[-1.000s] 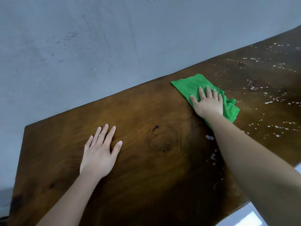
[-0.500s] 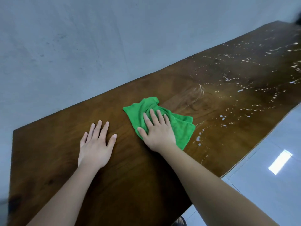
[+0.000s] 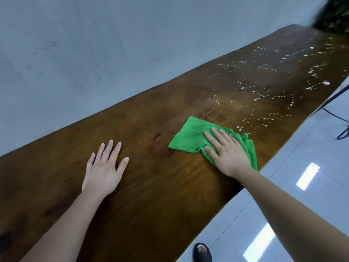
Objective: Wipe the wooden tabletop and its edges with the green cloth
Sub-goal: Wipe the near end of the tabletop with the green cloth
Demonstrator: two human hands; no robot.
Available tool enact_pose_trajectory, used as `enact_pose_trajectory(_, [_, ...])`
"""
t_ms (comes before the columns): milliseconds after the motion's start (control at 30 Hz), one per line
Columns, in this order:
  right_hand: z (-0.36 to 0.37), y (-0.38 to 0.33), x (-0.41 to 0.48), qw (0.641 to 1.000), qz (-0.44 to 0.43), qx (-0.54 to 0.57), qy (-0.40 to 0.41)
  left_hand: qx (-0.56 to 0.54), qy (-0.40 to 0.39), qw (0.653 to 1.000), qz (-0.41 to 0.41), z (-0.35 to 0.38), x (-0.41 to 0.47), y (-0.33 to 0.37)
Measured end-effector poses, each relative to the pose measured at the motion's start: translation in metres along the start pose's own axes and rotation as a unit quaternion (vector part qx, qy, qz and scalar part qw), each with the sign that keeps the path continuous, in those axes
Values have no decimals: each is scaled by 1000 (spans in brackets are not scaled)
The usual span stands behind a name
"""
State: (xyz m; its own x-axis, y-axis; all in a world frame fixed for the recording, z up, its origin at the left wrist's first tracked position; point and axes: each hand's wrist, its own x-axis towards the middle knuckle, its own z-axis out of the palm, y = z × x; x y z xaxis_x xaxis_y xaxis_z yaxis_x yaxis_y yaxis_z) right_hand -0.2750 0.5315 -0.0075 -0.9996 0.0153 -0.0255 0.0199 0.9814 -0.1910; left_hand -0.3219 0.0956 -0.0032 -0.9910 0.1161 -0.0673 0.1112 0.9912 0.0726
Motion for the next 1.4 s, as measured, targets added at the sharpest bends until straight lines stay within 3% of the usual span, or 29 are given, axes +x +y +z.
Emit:
enact_pose_trajectory(133, [-9,36,-6,996,91,-2,3,0,-3,1000,23,-2,-6,11])
enact_pose_trajectory(267, [-6,10,-23,991,136,0,8,3,4,998,57,2,-15,30])
enact_pose_trajectory(500, [18,-101,-79,1000,2,23,10,-2,13,996,85,9,-10,62])
enact_pose_trajectory(633, [22,-107,-89,997,-68,29,-7,-4,23,995,101,13,0,86])
enact_pose_trajectory(767, [12,-63,-70,995,-93,31,-5,-5,21,993,113,15,15,111])
enact_pose_trajectory(1400, [-49,224,112,1000,13,10,18,3,8,999,48,17,103,257])
